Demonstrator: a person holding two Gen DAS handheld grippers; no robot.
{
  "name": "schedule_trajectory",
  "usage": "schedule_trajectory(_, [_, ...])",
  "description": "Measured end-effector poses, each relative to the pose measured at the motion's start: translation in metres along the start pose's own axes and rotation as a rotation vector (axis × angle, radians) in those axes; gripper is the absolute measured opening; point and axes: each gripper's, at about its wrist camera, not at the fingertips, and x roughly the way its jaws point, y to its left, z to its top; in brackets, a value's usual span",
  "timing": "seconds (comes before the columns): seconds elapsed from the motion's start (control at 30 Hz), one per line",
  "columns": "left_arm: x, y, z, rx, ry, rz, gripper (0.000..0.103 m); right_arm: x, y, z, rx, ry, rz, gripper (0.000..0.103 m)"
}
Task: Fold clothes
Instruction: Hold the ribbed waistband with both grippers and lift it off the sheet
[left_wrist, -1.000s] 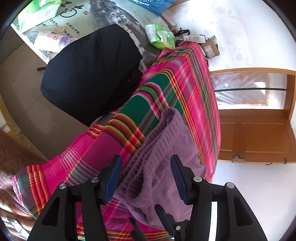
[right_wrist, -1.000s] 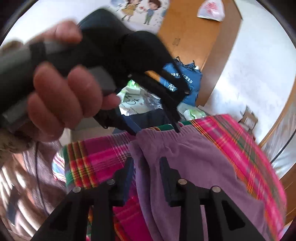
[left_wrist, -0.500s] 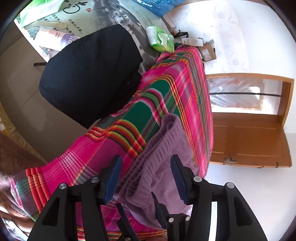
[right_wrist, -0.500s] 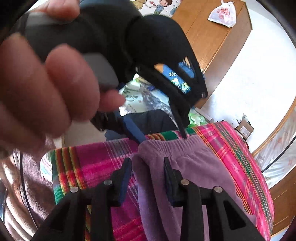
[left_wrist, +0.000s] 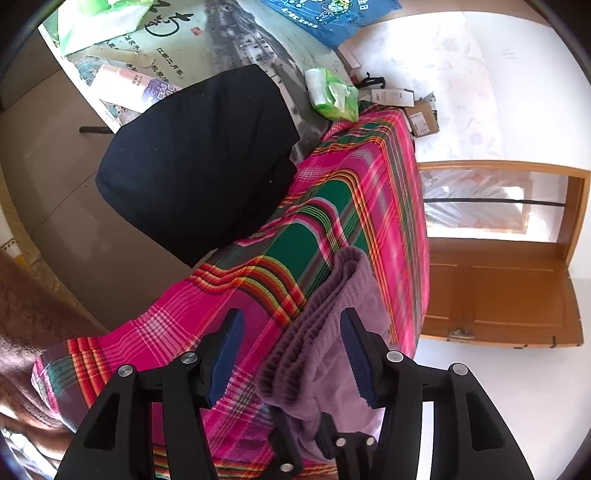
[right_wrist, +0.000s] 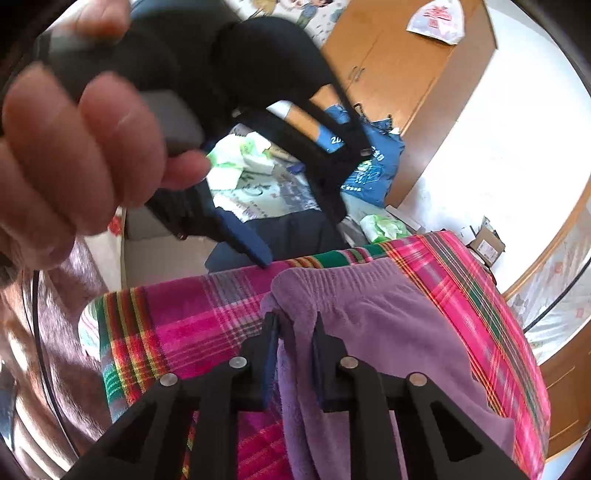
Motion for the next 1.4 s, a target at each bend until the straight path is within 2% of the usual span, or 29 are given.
schedule_trajectory(0.13, [0.005, -0.003, -0.002, 0.012, 0.026, -0.005, 0.056, -0.015, -0.012, -0.005, 0.057, -0.057, 0.009, 0.014])
schedule_trajectory(0.4, [0.028, -0.022, -0.010, 0.061, 0.141, -0.065, 0.057, -0.045, -0.037, -0.013, 0.167, -0.129, 0.009, 0.014])
schedule_trajectory(0.53, [0.030, -0.022, -0.008, 0.029, 0.143, -0.159, 0.057, -0.046, -0.040, -0.017, 0.167, -0.116, 0.024, 0.014])
schedule_trajectory(0.97, [0.050, -0.019, -0.011, -0.010, 0.204, -0.231, 0.060, -0.043, -0.048, -0.021, 0.179, -0.123, 0.052, 0.014])
schedule_trajectory(1.3, [0.067, -0.032, -0.002, -0.026, 0.209, -0.201, 0.058, -0.048, -0.051, -0.023, 0.187, -0.127, 0.061, 0.014])
schedule_trajectory(1.4, [0.071, -0.039, 0.003, -0.002, 0.213, -0.177, 0.051, -0.047, -0.051, -0.024, 0.190, -0.124, 0.064, 0.014])
